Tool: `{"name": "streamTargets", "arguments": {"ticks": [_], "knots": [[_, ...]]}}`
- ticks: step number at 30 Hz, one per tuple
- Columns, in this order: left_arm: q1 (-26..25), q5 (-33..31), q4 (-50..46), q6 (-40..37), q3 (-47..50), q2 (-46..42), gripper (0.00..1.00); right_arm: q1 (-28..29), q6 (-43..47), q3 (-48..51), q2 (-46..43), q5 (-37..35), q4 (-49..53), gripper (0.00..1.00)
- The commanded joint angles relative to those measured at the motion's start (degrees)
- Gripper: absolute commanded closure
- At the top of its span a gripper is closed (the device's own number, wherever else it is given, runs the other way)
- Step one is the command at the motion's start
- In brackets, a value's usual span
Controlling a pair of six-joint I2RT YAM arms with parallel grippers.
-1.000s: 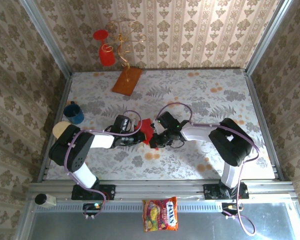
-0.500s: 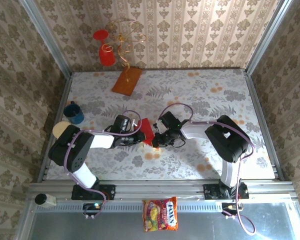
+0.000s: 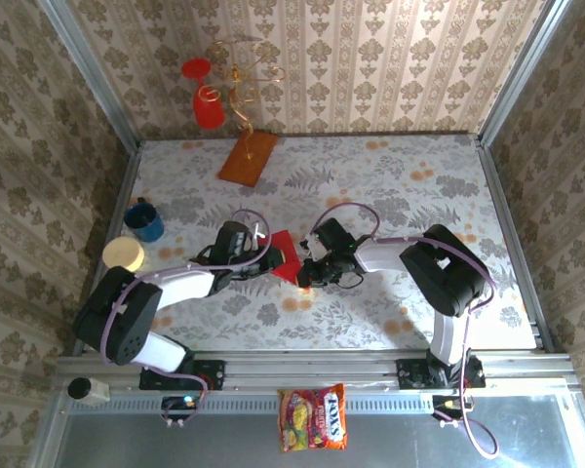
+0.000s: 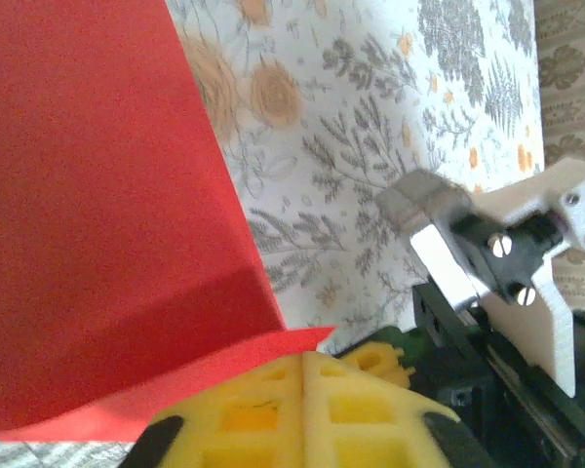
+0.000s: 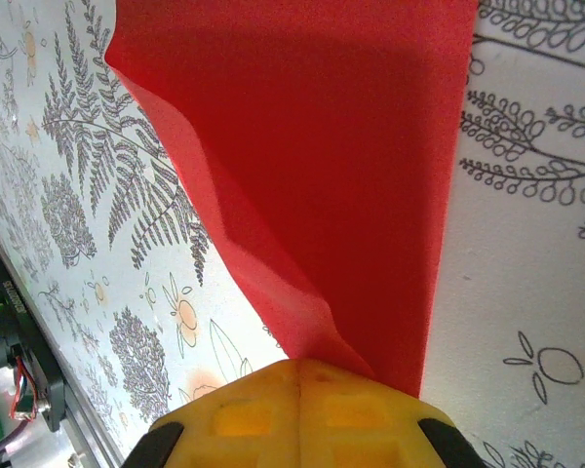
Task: Fold a paper plane with a square sheet of paper (pick it up from the middle)
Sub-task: Third fold the triangle at the center of the table.
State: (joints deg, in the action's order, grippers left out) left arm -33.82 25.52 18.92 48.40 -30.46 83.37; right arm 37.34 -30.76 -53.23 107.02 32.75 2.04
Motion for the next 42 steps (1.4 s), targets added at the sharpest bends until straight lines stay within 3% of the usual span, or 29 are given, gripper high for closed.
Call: {"name": "streamTargets", "arguments": {"ticks": [1, 9, 18, 30, 42], "knots": [[-2.04, -0.77, 1.57, 1.11, 1.43, 0.26, 1.00, -0.34, -0.71, 2.08, 3.09, -3.51, 3.69, 1.00], [-4.84, -1.52, 7.08, 3.51, 1.89, 5.69, 1.00, -0.38, -1.00, 1.86, 3.49, -3.16, 3.93, 1.00], [-3.68, -4.88, 9.87, 5.72, 3.54, 10.66, 1.00, -0.52, -0.97, 1.51, 3.51, -4.00, 6.03, 1.00], [1.52, -6.61, 6.76, 4.68, 4.97, 8.57, 1.00, -1.16, -1.05, 2.44, 4.07, -5.59, 7.45, 1.00], [12.11, -6.55, 3.65, -0.60, 7.33, 8.74, 1.00, -1.48, -1.34, 2.64, 4.33, -5.48, 7.28, 1.00]]}}
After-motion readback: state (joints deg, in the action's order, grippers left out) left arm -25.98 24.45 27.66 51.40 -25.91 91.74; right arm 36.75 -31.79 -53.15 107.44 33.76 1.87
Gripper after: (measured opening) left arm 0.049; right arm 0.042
